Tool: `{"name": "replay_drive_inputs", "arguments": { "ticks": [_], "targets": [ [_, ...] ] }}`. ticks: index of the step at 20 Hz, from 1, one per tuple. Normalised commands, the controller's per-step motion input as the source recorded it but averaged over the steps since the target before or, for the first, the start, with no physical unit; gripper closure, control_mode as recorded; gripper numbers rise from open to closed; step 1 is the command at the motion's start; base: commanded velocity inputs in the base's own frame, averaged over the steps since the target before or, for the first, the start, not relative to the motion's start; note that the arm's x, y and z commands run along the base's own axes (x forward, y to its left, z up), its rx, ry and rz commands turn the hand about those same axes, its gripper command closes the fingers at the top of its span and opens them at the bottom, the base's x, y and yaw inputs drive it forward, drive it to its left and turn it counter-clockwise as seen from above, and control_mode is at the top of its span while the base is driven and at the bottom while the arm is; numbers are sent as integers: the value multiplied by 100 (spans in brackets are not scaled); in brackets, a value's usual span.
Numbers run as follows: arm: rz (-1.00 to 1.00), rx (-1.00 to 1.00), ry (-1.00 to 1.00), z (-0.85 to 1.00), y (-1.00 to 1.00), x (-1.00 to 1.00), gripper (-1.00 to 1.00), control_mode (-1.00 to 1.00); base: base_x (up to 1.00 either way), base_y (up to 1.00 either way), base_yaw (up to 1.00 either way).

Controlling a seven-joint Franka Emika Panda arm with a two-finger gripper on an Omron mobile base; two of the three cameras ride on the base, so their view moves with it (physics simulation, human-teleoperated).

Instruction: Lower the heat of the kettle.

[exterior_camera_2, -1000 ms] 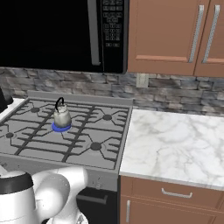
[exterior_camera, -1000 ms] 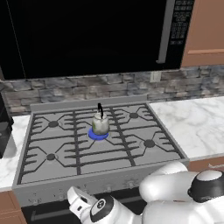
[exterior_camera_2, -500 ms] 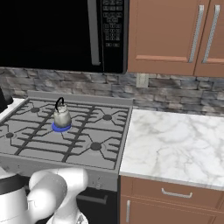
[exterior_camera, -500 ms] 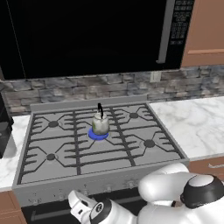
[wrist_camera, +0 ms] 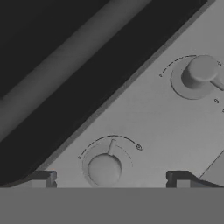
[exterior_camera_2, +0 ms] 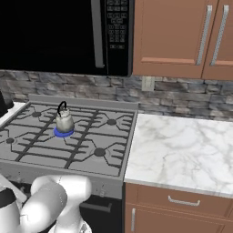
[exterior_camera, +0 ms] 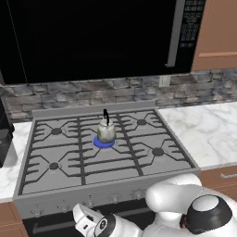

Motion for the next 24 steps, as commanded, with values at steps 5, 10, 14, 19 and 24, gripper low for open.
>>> {"name": "replay_drive_inputs", "arguments": {
  "ticks": [5, 10, 14, 19, 24],
  "targets": [
    [0, 2, -8, -15, 0, 14, -100, -100, 0, 0, 0],
    [0, 3, -7, -3, 0, 10, -100, -100, 0, 0, 0],
    [0, 4, -6, -1, 0, 15, -100, -100, 0, 0, 0],
    [0, 3, -4, 0, 0, 13, 100, -100, 0, 0, 0],
    [0, 0, -1, 0, 0, 4, 100, -100, 0, 0, 0]
  ]
}}
